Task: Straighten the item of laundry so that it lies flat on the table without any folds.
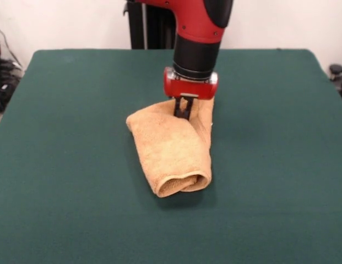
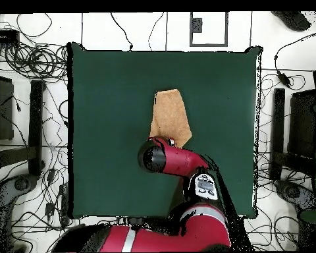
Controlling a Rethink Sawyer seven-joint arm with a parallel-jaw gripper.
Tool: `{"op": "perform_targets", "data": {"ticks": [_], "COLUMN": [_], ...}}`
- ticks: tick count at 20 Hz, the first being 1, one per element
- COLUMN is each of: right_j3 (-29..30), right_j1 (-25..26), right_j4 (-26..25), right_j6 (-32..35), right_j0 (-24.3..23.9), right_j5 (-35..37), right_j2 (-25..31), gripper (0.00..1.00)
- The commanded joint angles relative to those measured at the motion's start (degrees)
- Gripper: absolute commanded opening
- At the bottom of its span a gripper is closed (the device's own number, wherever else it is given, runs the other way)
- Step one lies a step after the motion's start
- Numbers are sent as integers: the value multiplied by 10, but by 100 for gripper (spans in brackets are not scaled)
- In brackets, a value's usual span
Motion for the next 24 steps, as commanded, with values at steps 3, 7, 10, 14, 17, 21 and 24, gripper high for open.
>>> {"op": "perform_targets", "data": {"ticks": [3,7,10,14,17,21,24], "right_j3": [102,123,139,157,178,193,198], "right_j1": [-76,-117,-127,-136,-147,-159,-172], "right_j4": [84,116,132,154,178,209,226], "right_j6": [180,198,196,195,202,217,237], "right_j0": [55,83,86,89,89,97,113], "right_j5": [118,152,137,119,108,114,137], "right_j2": [53,38,41,50,62,67,59], "gripper": [0,0,0,0,0,0,0]}}
